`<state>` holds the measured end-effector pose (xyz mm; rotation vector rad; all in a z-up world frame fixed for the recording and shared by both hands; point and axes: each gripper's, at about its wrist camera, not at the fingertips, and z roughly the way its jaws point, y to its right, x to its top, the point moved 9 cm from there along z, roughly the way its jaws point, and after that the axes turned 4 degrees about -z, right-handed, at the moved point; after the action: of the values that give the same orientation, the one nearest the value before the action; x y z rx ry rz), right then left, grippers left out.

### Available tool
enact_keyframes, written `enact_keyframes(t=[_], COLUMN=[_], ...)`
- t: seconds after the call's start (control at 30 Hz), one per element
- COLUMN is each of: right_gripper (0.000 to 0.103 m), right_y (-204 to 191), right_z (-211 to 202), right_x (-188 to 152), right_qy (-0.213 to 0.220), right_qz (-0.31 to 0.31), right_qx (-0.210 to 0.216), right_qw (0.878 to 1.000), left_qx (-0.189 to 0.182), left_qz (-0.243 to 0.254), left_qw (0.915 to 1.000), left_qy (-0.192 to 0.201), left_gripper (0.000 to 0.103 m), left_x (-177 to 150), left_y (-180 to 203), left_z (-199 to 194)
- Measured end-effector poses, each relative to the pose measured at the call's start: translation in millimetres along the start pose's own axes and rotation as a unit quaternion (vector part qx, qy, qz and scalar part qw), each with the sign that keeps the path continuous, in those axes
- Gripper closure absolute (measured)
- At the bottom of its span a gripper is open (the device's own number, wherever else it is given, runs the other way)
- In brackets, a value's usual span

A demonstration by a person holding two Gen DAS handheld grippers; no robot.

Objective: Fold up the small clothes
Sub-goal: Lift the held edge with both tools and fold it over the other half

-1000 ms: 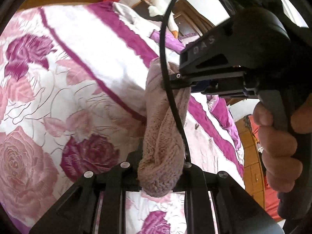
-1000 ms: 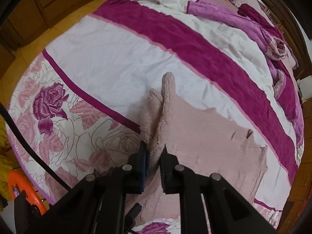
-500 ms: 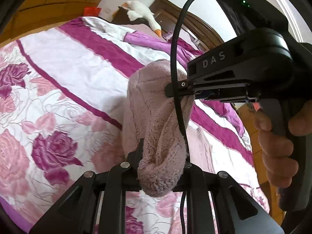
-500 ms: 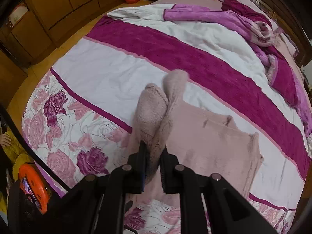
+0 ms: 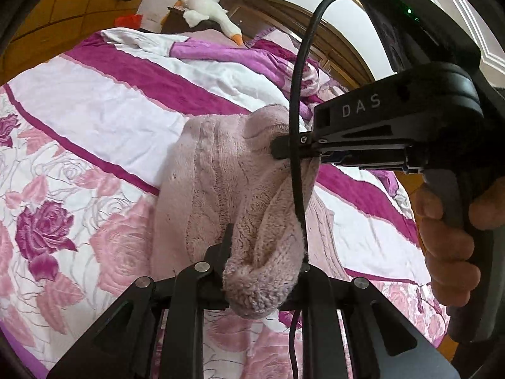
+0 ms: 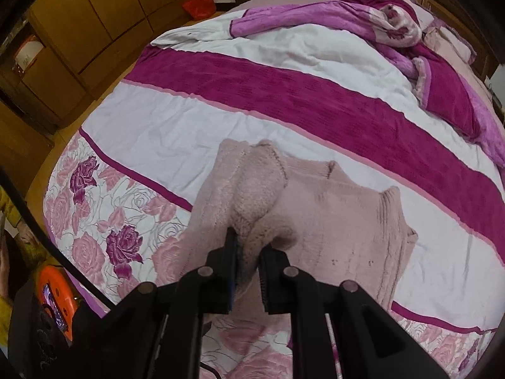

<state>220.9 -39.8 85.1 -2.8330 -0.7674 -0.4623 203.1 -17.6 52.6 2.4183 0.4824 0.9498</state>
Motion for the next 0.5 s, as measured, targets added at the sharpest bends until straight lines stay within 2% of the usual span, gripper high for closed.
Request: enact_keyframes(t=[0.17,0.3,0.5], right_gripper=[0.091,0.088,0.087], right_y=[22,41,55], right_z=[3,9,31], right_x=[-7,-12,-23], right_qy=[0.004,0.01,0.01], right_qz=[0.021,0.065,0.106], right_qx=[0.017,0.059,0.113], right_qw=[1.0,0.996,0.988], left_qx=[0.006,0.021,0.023], left_qz=[0.029,0.068,0.075], left_qw=[0.9995,0.9974,0.9969], left_qy=[-0.002,0.01,-0.002], left_gripper=[0.103,0.103,0.103], left_x=[-9,-12,-20], left_y=[17,32,39], left_z=[9,8,16])
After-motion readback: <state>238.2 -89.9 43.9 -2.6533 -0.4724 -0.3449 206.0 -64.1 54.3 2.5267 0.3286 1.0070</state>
